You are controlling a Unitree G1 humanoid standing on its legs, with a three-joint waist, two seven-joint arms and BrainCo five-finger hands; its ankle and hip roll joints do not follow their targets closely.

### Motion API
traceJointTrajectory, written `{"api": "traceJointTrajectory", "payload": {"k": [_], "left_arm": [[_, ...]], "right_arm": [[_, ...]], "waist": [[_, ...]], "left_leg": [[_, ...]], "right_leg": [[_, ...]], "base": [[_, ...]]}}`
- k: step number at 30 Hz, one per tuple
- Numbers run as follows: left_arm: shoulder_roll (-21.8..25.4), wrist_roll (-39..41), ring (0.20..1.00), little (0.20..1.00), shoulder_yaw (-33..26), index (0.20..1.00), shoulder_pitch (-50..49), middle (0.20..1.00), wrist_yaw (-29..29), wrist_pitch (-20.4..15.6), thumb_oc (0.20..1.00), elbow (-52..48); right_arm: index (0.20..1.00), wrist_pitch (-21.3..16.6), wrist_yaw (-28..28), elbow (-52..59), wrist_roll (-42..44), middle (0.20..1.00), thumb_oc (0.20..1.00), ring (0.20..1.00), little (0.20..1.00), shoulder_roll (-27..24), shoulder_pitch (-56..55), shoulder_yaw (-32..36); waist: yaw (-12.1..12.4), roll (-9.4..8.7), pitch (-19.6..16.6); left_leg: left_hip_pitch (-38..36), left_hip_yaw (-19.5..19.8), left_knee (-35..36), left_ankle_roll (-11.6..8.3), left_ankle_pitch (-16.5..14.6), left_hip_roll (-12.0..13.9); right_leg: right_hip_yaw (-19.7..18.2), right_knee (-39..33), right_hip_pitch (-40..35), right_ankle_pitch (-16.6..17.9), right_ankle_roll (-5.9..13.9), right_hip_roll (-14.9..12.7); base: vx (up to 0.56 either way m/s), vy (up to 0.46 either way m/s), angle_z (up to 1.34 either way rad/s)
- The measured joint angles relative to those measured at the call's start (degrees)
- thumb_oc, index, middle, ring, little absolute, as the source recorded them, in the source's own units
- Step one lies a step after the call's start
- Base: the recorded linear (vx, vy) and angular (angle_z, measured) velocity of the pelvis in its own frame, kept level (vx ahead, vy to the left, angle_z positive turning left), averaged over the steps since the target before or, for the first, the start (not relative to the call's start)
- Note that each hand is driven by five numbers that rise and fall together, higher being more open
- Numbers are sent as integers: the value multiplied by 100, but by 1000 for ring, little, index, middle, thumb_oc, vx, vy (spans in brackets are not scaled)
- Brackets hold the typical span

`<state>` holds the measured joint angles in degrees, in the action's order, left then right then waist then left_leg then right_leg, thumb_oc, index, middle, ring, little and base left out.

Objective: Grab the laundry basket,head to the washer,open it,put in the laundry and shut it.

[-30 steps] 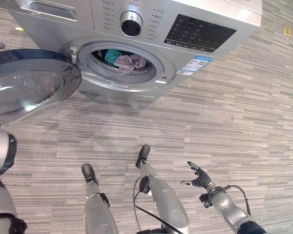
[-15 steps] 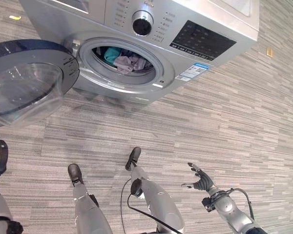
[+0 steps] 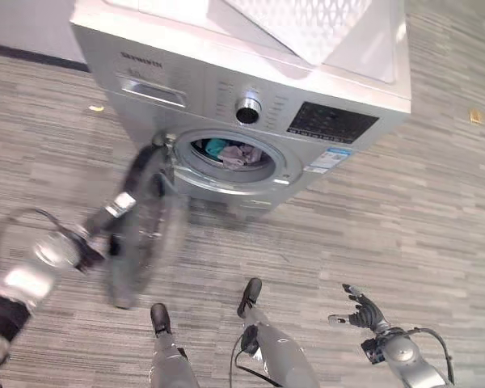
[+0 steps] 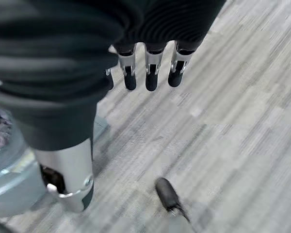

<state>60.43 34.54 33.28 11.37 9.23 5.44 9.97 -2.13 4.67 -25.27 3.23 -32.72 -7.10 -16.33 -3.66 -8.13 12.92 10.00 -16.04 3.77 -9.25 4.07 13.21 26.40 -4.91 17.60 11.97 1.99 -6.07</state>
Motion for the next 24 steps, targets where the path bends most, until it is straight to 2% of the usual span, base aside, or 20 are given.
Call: {"api": "traceJointTrajectory", "payload": {"k": [2,4,6,9,11,13,16,19,22,24], "left_arm": [[-435,763,1000,1000,370,1000,-525,1000,121,-47,1000,-255],[-773,1362,1000,1000,660,1000,-960,1000,136,-43,1000,-583],[-1054,1709,1000,1000,633,1000,-1061,1000,125,-94,1000,-748],[-1652,1703,1000,1000,319,1000,-820,1000,49,-156,1000,-286],[-2097,1630,1000,1000,204,1000,-673,1000,8,-169,1000,-3],[-2736,1351,1000,1000,-312,1000,-731,1000,-123,-252,1000,30],[-3662,889,1000,1000,-1092,1000,-945,1000,-167,-610,1000,63],[-3851,396,1000,1000,-1536,1000,-1460,1000,-154,-801,1000,339],[-3360,-387,1000,1000,-1452,1000,-1971,1000,-156,-864,1000,452],[-3316,-801,1000,1000,-1623,1000,-2238,1000,-180,-995,1000,659]], "right_arm": [[1000,-38,15,6,-127,1000,1000,1000,1000,1,79,5],[1000,-66,45,-115,-197,1000,1000,1000,1000,5,148,6],[1000,-135,143,-309,-229,1000,1000,1000,1000,5,159,60],[1000,-153,164,-618,-377,1000,1000,1000,1000,80,166,28],[1000,-157,160,-805,-472,1000,1000,1000,1000,145,150,30],[1000,-154,176,-1089,-631,1000,1000,1000,1000,259,71,153],[1000,-140,192,-1395,-755,1000,1000,1000,1000,414,-303,223],[1000,-135,147,-1558,-861,1000,1000,1000,1000,691,-594,235],[1000,-148,41,-1653,-850,1000,1000,1000,1000,847,-639,197],[1000,-145,-17,-1924,-840,1000,1000,1000,1000,981,-609,144]], "waist": [[-29,65,47],[-11,98,63],[-39,171,53],[-110,233,21],[-220,331,-134],[-340,450,-320],[-336,648,-564],[-260,741,-853],[-74,738,-899],[20,699,-933]], "left_leg": [[-319,-108,23,7,-60,-31],[-700,-359,54,65,-138,-46],[-908,-489,65,113,-245,-55],[-1253,-696,113,140,-269,-90],[-1518,-892,146,187,-334,-101],[-1664,-1003,152,193,-379,-124],[-1768,-1011,154,236,-440,-110],[-1818,-1012,154,261,-456,-69],[-1816,-928,181,256,-452,-73],[-1795,-798,180,250,-446,-84]], "right_leg": [[-111,1,-201,-32,44,-3],[-380,0,-394,-37,55,28],[-538,-2,-499,-76,104,54],[-781,-1,-648,-46,88,102],[-942,-3,-780,-48,91,128],[-1035,-3,-846,-46,95,138],[-1054,-8,-963,-84,121,159],[-1081,-51,-1004,-110,111,204],[-1007,-55,-1065,-104,116,141],[-904,-55,-1112,-107,119,121]], "base": [[84,65,-36],[49,41,-54],[76,48,-43],[104,54,-41],[111,32,-50],[73,4,-30],[65,-24,-7],[32,-25,-2],[-7,-25,12],[-28,-27,27]]}}
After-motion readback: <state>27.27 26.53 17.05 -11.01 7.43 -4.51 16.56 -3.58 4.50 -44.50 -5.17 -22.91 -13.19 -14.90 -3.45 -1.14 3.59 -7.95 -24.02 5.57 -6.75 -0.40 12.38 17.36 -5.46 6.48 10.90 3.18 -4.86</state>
